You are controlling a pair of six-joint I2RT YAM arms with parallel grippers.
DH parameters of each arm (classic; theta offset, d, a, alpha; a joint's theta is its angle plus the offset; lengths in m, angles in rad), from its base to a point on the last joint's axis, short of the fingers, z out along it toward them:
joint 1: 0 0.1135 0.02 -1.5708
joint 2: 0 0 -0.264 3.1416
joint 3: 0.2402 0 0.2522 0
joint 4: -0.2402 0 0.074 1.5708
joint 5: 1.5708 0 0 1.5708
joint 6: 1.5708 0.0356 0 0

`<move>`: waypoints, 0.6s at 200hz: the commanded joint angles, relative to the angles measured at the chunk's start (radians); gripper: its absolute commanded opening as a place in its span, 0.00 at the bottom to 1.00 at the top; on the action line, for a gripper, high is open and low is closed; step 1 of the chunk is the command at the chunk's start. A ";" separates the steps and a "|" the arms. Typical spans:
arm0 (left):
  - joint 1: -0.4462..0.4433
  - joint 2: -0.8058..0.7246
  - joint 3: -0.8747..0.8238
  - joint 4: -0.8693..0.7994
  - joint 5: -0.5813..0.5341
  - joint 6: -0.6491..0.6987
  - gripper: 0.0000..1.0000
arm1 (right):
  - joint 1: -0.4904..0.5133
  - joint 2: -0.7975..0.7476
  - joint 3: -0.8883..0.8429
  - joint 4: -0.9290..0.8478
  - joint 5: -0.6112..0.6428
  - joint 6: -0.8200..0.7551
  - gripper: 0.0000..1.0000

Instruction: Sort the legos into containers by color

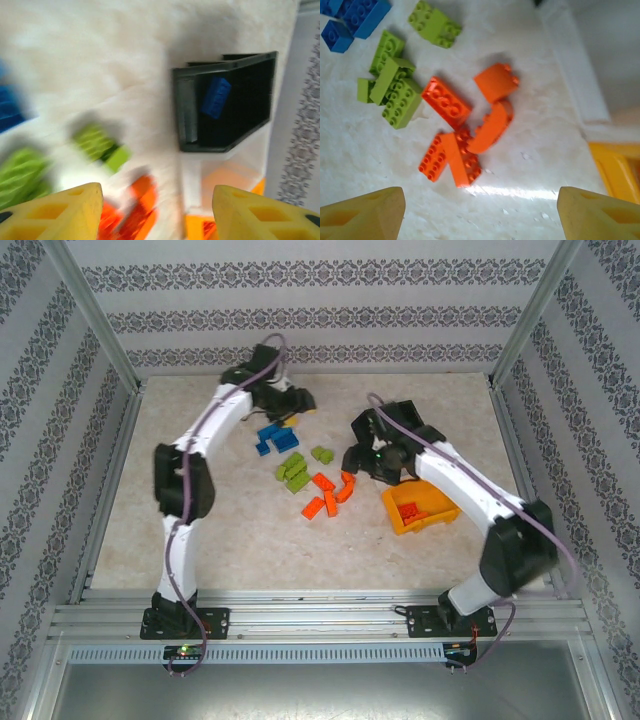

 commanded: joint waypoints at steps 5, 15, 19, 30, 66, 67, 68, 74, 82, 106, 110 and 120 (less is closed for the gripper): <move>0.072 -0.206 -0.299 -0.046 -0.121 0.147 0.60 | 0.016 0.171 0.161 -0.223 -0.012 -0.109 0.80; 0.099 -0.280 -0.420 -0.008 -0.116 0.142 0.61 | 0.021 0.221 0.200 -0.258 0.005 -0.102 0.80; 0.108 -0.307 -0.458 0.006 -0.114 0.140 0.61 | 0.020 0.237 0.211 -0.269 0.006 -0.094 0.79; 0.130 -0.372 -0.560 0.031 -0.112 0.139 0.61 | 0.024 0.267 0.225 -0.281 0.020 -0.068 0.78; 0.146 -0.477 -0.724 0.070 -0.112 0.135 0.61 | 0.037 0.298 0.160 -0.209 -0.022 0.042 0.73; 0.146 -0.478 -0.726 0.072 -0.111 0.135 0.61 | 0.037 0.299 0.158 -0.205 -0.024 0.045 0.73; 0.146 -0.479 -0.728 0.073 -0.111 0.134 0.61 | 0.038 0.300 0.156 -0.202 -0.024 0.048 0.72; 0.146 -0.484 -0.737 0.079 -0.107 0.130 0.61 | 0.042 0.305 0.141 -0.181 -0.032 0.063 0.72; 0.147 -0.487 -0.745 0.086 -0.099 0.124 0.61 | 0.047 0.310 0.126 -0.154 -0.037 0.083 0.71; 0.146 -0.488 -0.761 0.113 -0.061 0.097 0.61 | 0.055 0.330 0.105 -0.072 -0.056 0.130 0.67; 0.145 -0.488 -0.763 0.114 -0.058 0.094 0.61 | 0.055 0.338 0.105 -0.062 -0.058 0.136 0.67; 0.145 -0.491 -0.767 0.112 -0.058 0.091 0.61 | 0.053 0.361 0.115 -0.053 -0.059 0.143 0.65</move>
